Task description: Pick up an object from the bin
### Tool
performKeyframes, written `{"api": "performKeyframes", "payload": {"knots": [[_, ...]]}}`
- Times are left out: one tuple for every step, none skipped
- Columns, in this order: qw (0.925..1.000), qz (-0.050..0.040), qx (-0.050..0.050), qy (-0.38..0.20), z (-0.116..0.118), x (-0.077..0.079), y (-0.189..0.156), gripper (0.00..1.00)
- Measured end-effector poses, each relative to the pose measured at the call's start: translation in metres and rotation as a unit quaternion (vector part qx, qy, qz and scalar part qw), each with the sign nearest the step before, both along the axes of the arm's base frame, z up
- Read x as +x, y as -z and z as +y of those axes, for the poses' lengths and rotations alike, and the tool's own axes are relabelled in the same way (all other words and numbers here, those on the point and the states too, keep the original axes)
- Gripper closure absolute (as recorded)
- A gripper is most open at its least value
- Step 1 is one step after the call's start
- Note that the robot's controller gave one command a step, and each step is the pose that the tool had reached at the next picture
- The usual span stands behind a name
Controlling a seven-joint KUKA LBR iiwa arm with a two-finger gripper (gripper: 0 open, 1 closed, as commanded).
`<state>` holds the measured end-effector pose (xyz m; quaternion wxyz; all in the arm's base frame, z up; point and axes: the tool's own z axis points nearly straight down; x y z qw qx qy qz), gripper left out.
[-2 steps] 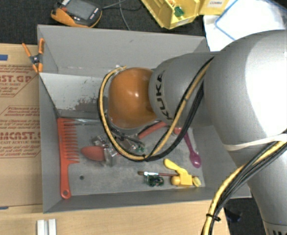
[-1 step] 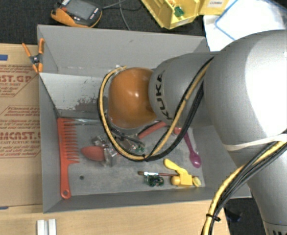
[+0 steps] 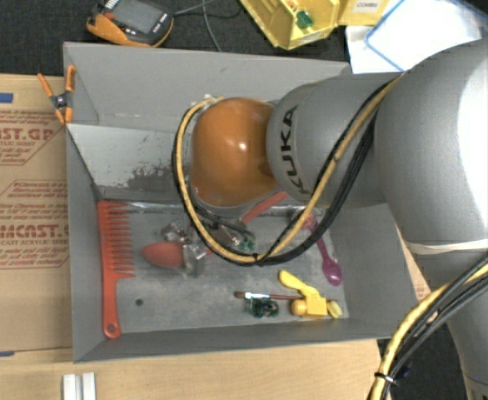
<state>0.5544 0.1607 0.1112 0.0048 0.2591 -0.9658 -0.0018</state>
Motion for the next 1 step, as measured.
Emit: {"api": "performKeyframes", "payload": {"knots": [[1.0000, 0.0013, 0.000, 0.000, 0.0002, -0.0005, -0.0368, 1.00]]}}
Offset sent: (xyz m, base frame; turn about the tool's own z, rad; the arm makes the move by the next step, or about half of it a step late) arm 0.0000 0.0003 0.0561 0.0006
